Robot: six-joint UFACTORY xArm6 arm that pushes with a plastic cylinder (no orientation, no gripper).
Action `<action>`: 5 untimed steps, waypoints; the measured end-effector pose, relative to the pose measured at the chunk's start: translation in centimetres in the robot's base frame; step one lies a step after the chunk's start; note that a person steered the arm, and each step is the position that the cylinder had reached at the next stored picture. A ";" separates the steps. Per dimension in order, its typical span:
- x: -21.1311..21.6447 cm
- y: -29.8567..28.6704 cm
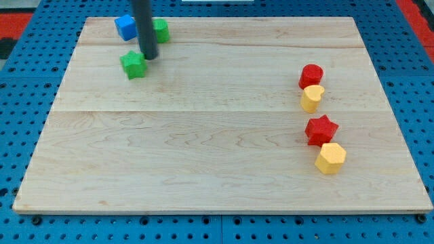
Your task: Move the green star near the top center
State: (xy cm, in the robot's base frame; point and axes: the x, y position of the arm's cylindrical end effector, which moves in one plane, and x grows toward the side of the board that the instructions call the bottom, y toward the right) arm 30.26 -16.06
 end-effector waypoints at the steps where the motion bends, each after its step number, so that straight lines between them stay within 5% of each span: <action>1: -0.1 -6.3; 2: 2.5 -9.1; 5: 5.6 5.5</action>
State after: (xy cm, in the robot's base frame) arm 35.86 -10.56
